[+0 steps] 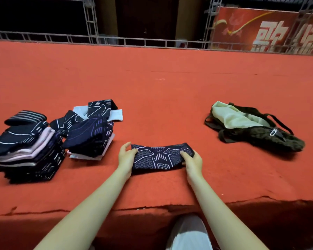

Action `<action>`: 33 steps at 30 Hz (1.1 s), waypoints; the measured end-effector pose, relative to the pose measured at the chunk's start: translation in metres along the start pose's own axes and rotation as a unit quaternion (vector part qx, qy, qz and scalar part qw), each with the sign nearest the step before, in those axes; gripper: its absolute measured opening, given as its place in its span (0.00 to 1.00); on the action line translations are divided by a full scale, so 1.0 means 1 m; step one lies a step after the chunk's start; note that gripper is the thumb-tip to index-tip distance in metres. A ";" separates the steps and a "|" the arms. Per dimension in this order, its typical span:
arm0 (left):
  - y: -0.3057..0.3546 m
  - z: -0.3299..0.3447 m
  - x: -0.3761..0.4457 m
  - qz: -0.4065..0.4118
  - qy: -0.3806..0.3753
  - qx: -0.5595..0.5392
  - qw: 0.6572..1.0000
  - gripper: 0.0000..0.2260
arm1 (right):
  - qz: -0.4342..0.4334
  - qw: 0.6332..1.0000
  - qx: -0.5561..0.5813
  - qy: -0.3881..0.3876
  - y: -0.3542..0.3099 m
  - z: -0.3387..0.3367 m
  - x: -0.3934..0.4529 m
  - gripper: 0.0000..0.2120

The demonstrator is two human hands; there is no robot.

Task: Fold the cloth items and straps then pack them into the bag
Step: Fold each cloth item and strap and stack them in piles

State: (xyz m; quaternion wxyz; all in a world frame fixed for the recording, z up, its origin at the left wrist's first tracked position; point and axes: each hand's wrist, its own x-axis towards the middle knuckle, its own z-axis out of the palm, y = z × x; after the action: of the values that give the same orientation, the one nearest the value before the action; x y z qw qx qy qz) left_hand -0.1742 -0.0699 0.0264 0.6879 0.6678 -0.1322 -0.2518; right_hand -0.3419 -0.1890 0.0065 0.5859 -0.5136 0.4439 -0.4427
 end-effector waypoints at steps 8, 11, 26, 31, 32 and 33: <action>-0.018 -0.008 -0.003 0.050 -0.080 -0.004 0.996 0.20 | 0.057 0.991 0.099 0.073 -0.001 0.012 0.000 0.08; -0.020 -0.006 -0.003 0.064 -0.088 -0.003 0.994 0.20 | 0.101 0.976 0.174 0.082 -0.003 0.011 0.005 0.07; -0.026 -0.012 -0.005 0.277 0.115 0.187 0.936 0.13 | -0.234 0.902 -0.308 -0.193 0.015 0.022 -0.021 0.22; -0.025 -0.006 -0.013 0.304 0.018 0.211 0.929 0.11 | -0.253 0.849 -0.373 -0.276 0.012 0.022 -0.031 0.24; -0.026 -0.004 -0.012 0.280 -0.005 0.234 0.931 0.12 | -0.249 0.851 -0.368 -0.280 0.011 0.022 -0.031 0.25; -0.028 -0.002 -0.010 0.251 -0.017 0.260 0.932 0.13 | -0.247 0.857 -0.361 -0.273 0.011 0.022 -0.031 0.23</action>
State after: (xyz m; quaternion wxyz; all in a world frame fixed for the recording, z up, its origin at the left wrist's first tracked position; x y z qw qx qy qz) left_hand -0.1858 -0.0624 0.0006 0.5289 0.7638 -0.3679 -0.0388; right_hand -0.3269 -0.1531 -0.0006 0.3280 -0.8822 0.2532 -0.2234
